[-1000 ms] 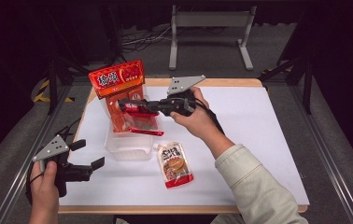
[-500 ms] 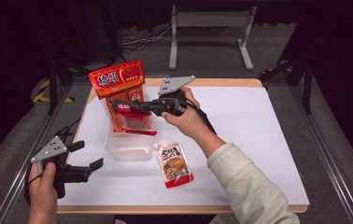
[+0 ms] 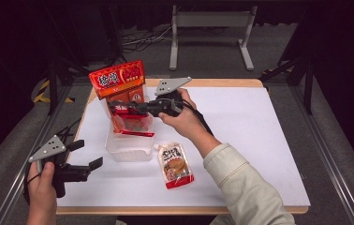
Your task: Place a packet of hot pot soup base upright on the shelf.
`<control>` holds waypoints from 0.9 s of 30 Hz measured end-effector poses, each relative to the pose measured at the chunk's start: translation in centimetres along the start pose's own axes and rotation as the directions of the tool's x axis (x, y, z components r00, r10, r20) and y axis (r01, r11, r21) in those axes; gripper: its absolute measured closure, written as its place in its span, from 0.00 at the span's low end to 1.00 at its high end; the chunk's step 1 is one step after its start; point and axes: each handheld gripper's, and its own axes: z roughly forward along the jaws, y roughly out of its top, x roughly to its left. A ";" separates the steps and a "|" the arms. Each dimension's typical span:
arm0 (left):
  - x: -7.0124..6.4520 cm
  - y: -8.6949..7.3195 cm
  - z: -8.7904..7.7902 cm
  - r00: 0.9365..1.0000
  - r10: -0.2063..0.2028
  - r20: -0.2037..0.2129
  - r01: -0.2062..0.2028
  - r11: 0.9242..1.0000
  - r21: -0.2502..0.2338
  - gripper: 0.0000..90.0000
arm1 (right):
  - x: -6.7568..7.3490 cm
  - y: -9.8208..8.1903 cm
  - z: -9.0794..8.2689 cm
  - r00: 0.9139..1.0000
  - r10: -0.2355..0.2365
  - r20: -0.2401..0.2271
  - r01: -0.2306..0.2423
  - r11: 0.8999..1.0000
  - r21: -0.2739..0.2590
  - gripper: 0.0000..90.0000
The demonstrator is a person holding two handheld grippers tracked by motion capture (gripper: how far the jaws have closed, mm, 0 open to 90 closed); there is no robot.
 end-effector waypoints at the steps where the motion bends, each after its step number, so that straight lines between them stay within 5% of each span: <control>1: 0.0 0.0 0.0 1.000 0.000 0.000 0.000 1.000 0.001 0.03 | 0.0 0.0 0.1 1.000 0.002 -0.001 -0.002 1.000 0.000 1.00; 27: 0.1 -0.1 0.2 1.000 0.009 0.008 -0.009 1.000 0.004 0.03 | -0.2 -0.5 2.1 1.000 -0.031 0.003 0.030 0.999 0.032 1.00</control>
